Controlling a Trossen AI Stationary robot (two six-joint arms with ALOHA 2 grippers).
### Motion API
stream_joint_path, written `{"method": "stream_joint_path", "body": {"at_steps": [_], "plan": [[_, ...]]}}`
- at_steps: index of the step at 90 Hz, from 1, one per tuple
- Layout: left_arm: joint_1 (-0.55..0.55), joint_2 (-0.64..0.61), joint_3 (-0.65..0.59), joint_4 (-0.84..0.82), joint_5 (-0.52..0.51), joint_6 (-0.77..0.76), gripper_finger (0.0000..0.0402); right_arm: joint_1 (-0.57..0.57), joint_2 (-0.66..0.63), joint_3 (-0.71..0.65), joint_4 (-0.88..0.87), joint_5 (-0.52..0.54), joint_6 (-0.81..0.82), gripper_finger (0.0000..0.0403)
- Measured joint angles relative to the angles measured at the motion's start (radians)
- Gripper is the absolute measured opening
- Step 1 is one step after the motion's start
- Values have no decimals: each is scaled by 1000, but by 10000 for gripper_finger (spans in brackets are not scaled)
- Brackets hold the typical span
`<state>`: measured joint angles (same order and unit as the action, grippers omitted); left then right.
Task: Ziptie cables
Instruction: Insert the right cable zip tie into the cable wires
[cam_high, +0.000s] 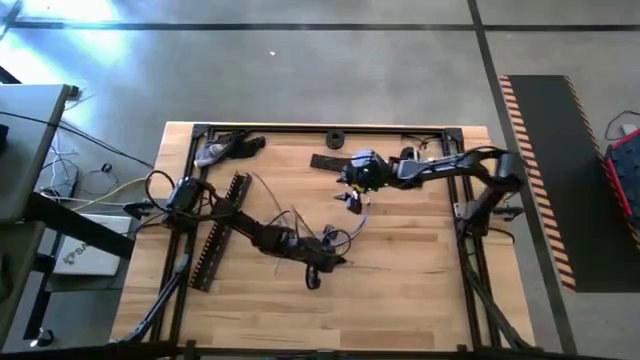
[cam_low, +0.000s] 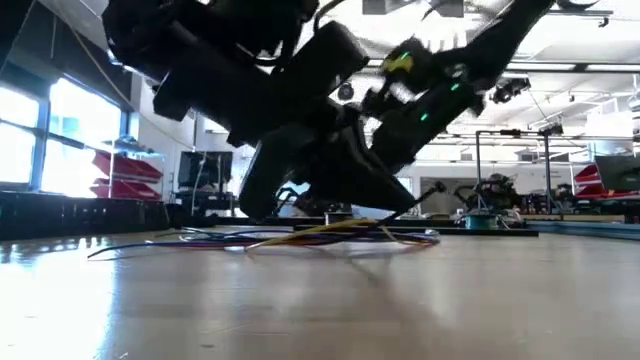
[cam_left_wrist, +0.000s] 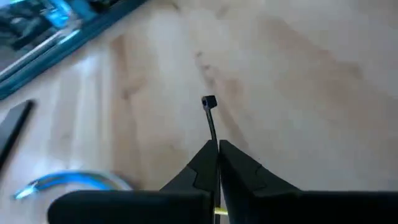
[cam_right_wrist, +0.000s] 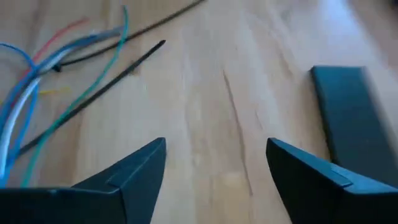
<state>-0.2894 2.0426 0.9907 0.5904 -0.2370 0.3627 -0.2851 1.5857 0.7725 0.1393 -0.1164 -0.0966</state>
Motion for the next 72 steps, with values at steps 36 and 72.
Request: {"method": "stream_joint_path", "body": {"at_steps": [36, 72], "plan": [[-20, -3, -124, 281, -85, -105, 0, 357, -252, -346, 180, -62, 37, 222], [-20, -3, -122, 289, -82, -102, 0, 586, -59, -247, 309, 239, 15, 215]]}}
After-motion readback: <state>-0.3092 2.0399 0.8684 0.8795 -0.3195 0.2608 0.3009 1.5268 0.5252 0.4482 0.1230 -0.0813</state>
